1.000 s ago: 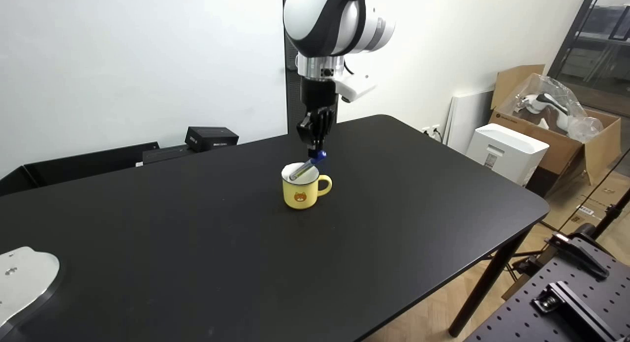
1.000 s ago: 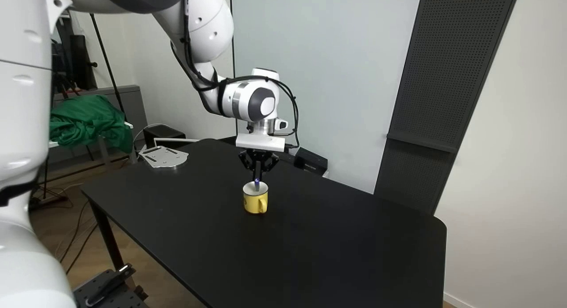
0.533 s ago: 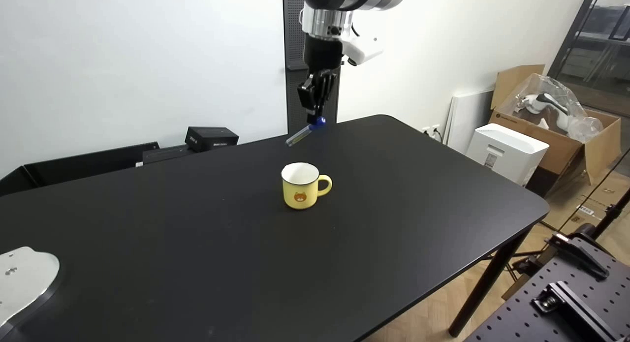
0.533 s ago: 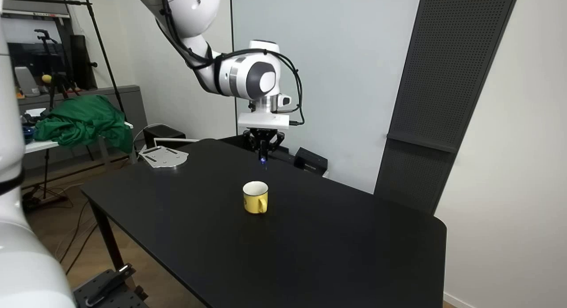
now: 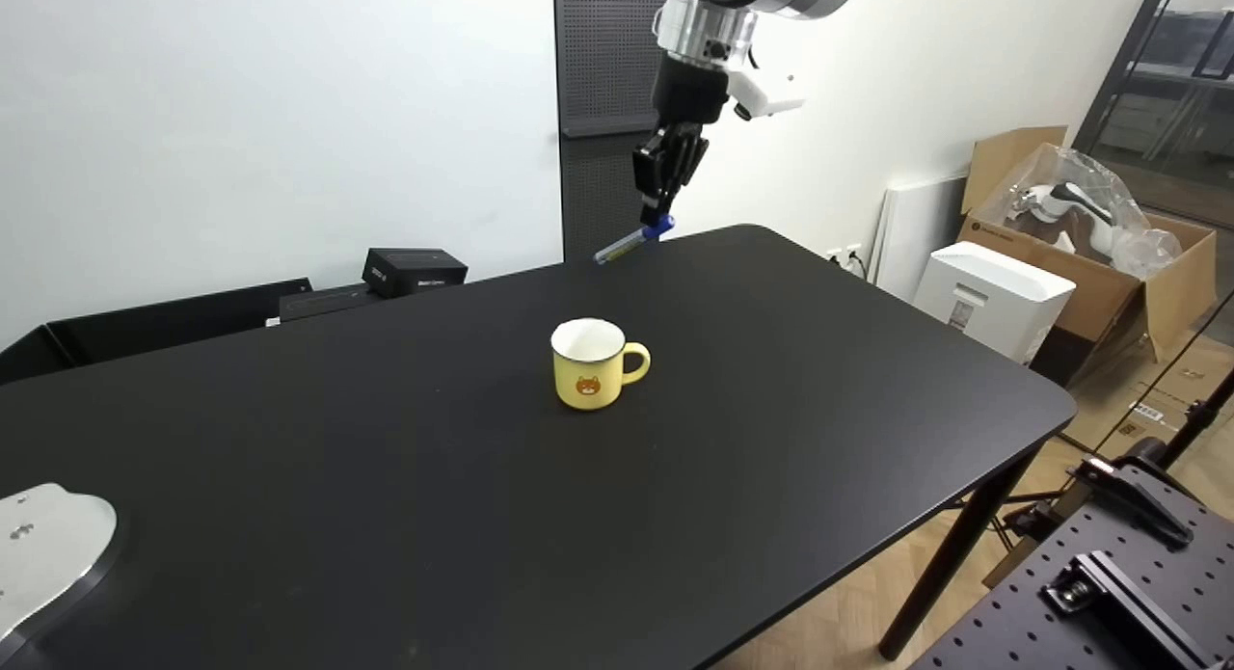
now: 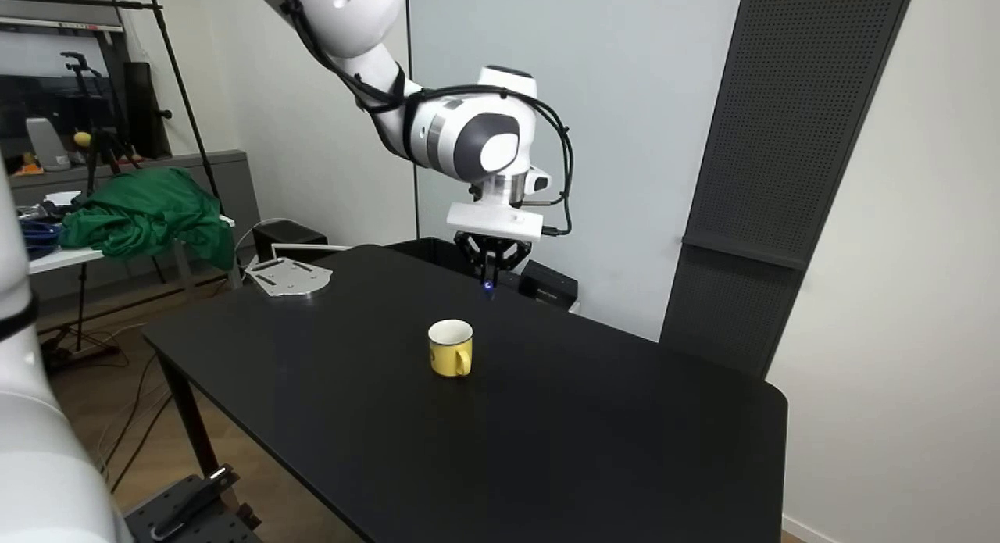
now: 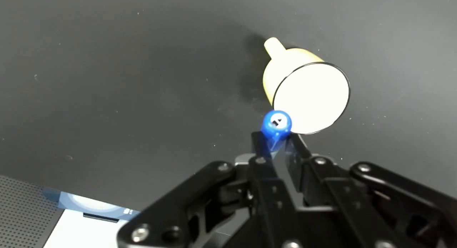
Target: Take the marker from the cup and put it on the table
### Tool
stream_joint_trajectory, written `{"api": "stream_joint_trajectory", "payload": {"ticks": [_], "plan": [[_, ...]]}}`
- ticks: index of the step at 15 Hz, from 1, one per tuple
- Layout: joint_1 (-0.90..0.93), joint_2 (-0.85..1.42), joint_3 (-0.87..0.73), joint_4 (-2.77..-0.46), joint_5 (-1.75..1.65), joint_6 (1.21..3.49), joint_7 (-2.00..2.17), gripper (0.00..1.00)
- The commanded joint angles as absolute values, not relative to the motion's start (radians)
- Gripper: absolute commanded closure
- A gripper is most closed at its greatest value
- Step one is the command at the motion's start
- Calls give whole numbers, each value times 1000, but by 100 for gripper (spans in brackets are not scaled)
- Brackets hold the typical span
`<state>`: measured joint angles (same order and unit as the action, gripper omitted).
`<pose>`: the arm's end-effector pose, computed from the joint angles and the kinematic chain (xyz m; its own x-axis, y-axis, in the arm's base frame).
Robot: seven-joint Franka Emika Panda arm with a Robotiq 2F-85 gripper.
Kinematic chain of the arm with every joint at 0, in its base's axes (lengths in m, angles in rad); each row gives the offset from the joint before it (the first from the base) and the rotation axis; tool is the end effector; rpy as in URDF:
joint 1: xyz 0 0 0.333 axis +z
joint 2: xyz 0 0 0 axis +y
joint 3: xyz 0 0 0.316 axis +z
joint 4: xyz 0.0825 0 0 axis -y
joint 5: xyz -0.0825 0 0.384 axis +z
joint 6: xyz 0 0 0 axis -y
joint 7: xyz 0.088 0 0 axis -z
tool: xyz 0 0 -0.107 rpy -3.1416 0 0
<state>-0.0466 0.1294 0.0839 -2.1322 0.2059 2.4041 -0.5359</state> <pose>0.5731 0.0221 0.3616 0.8949 0.4006 0.1966 0.4217 -0.9033 -0.0789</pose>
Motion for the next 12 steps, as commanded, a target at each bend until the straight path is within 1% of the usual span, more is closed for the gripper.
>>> {"api": "stream_joint_trajectory", "payload": {"ticks": [1, 12], "plan": [[-69, 147, 65, -2148, 278, 2411, -597, 95], [-126, 362, 75, -2061, 323, 2385, -630, 95]]}}
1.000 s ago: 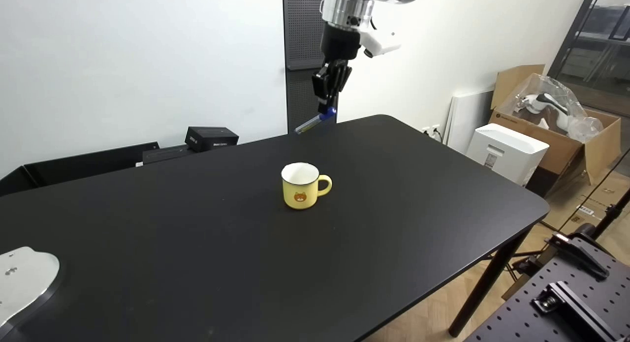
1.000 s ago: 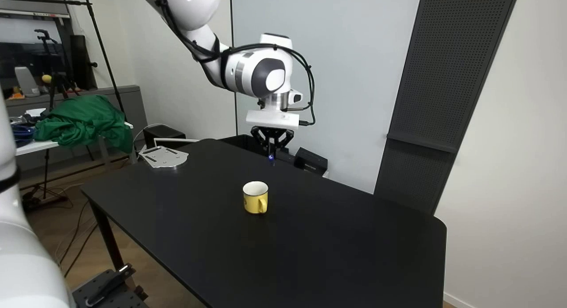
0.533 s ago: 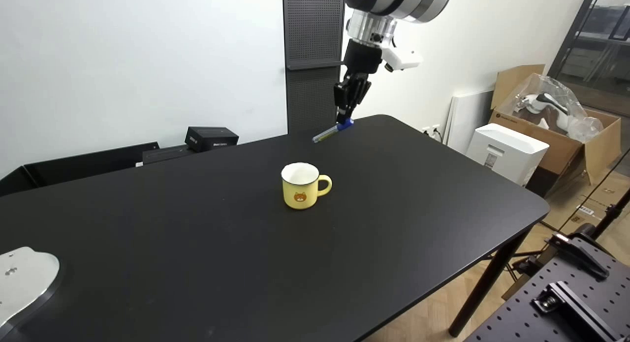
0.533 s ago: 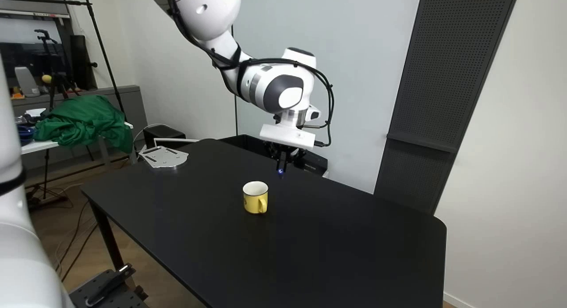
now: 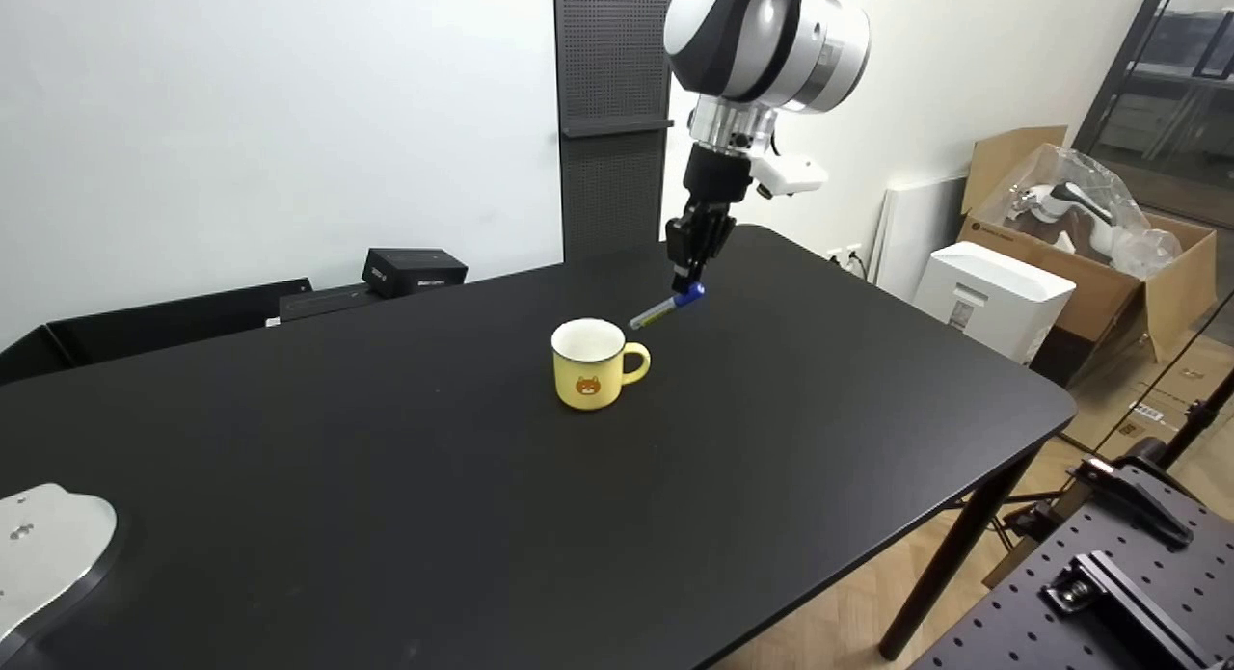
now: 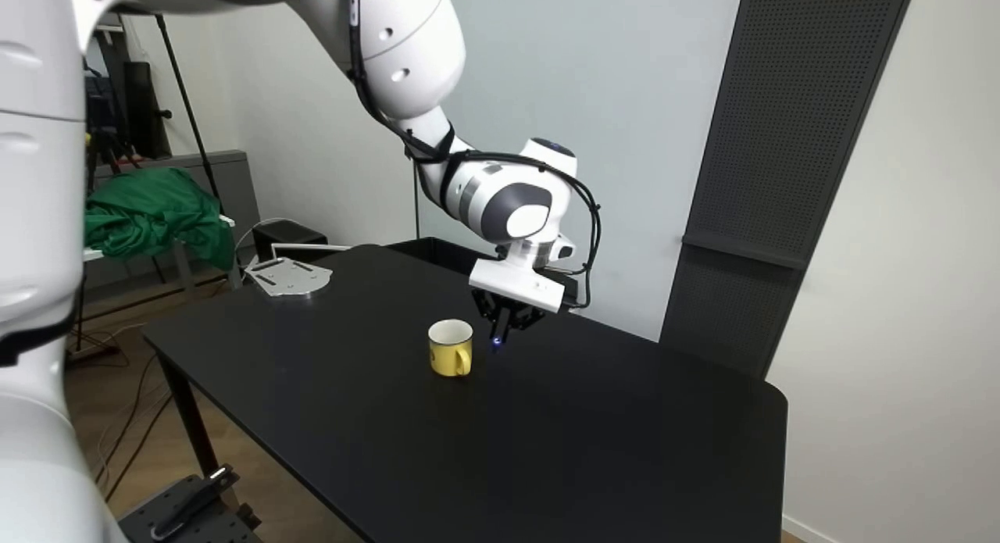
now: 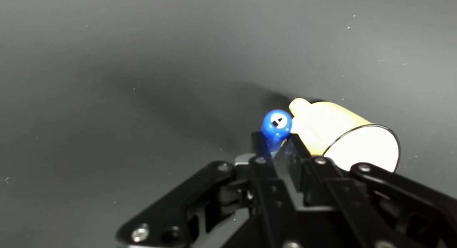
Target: Take the marker from the cup and put it on the table
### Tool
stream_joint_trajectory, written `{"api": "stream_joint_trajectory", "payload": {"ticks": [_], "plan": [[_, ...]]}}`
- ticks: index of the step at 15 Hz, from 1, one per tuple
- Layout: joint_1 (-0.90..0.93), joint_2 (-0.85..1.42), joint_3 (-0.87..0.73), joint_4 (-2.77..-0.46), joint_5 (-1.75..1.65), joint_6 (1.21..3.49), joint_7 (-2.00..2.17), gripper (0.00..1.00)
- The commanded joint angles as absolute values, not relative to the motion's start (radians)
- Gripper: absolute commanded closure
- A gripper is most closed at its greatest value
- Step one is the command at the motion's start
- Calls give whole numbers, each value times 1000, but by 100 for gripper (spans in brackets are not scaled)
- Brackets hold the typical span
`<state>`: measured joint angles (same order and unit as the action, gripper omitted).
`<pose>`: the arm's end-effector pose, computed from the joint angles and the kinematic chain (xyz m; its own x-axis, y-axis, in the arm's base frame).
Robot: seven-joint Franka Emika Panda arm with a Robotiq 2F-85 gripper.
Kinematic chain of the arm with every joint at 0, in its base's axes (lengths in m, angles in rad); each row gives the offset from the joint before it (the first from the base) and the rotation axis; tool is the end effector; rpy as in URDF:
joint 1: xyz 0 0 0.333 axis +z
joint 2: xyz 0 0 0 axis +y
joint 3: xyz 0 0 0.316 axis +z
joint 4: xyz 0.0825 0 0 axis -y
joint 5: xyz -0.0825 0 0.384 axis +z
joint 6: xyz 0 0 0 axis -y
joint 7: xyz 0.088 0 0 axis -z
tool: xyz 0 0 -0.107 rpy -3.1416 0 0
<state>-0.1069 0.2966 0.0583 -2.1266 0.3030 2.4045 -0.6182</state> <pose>0.5718 -0.0261 0.2682 0.9420 0.3240 0.0873 0.3351 -0.9209 -0.1990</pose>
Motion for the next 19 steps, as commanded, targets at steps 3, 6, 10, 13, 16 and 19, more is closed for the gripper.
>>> {"api": "stream_joint_trajectory", "payload": {"ticks": [3, 6, 10, 13, 16, 19], "plan": [[-133, 415, 90, -2017, 317, 2381, -627, 95], [-140, 455, 107, -1972, 312, 2378, -627, 95], [-146, 490, 121, -1928, 308, 2373, -619, 55], [-152, 504, 127, -1909, 309, 2355, -612, 36], [-150, 509, 119, -1894, 303, 2300, -573, 16], [-149, 491, 113, -1893, 300, 2220, -549, 1]]}}
